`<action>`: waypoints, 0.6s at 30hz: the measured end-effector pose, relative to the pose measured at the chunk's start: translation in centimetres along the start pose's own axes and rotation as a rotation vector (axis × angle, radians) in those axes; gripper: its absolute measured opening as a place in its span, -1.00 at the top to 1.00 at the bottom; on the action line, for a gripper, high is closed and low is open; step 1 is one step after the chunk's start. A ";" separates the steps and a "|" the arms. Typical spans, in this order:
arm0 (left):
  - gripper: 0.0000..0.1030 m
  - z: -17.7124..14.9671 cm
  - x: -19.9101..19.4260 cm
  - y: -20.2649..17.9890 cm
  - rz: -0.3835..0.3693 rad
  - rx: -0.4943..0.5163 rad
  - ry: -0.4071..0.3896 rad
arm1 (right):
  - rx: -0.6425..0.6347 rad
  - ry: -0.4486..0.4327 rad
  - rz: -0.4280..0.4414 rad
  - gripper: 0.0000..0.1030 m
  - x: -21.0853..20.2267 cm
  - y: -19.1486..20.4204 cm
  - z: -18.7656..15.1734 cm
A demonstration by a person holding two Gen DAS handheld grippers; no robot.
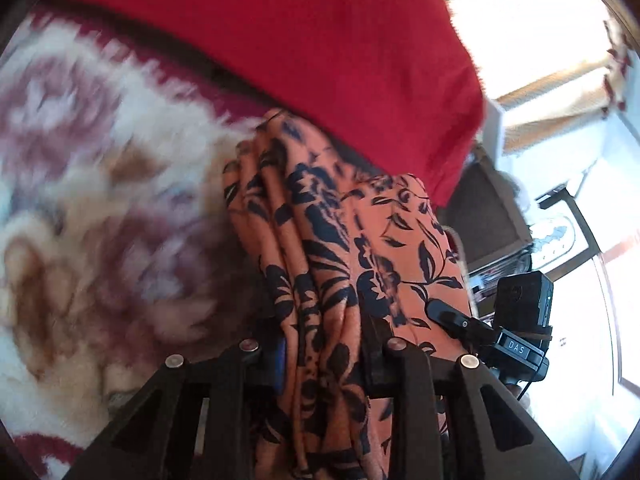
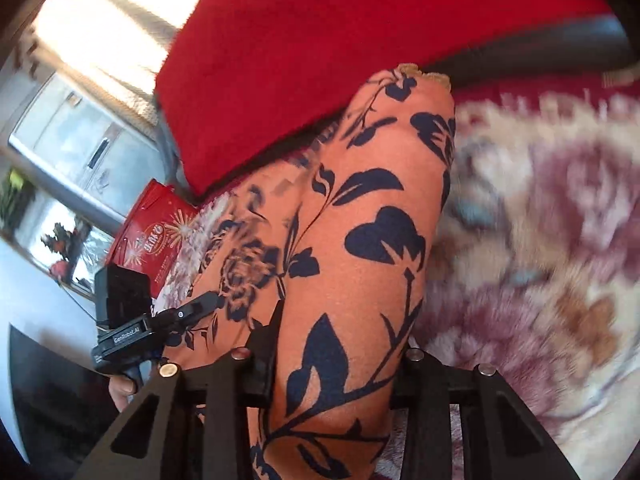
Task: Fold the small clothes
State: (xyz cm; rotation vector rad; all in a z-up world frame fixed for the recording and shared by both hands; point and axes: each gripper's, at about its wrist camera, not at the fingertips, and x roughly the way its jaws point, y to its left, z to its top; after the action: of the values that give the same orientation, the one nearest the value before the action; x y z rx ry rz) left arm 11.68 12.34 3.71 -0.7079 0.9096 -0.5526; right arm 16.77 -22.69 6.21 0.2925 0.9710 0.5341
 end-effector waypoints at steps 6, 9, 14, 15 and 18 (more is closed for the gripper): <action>0.40 3.0 3.9 -4.2 -0.013 0.072 -0.017 | 0.000 -0.117 -0.006 0.25 -4.7 -1.4 3.2; 0.28 3.1 8.5 -3.2 0.153 0.058 0.071 | 0.080 -0.098 -0.053 -0.12 -3.6 -5.3 3.6; 0.15 1.2 6.0 -3.7 0.129 0.074 0.032 | 0.215 -0.115 -0.087 -0.23 -3.1 -9.7 0.6; 0.15 0.7 4.4 -4.3 0.104 0.091 0.011 | 0.204 -0.131 -0.095 -0.23 -3.7 -9.5 0.2; 0.13 -0.7 2.3 -5.3 0.064 0.134 -0.026 | 0.148 -0.196 -0.136 -0.23 -6.0 -7.9 -1.0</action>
State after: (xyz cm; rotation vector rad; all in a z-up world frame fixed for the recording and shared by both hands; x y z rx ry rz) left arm 11.53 7.09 6.25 -0.5619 0.8594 -0.5406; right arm 15.58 -32.60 6.26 0.4006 0.8339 0.3034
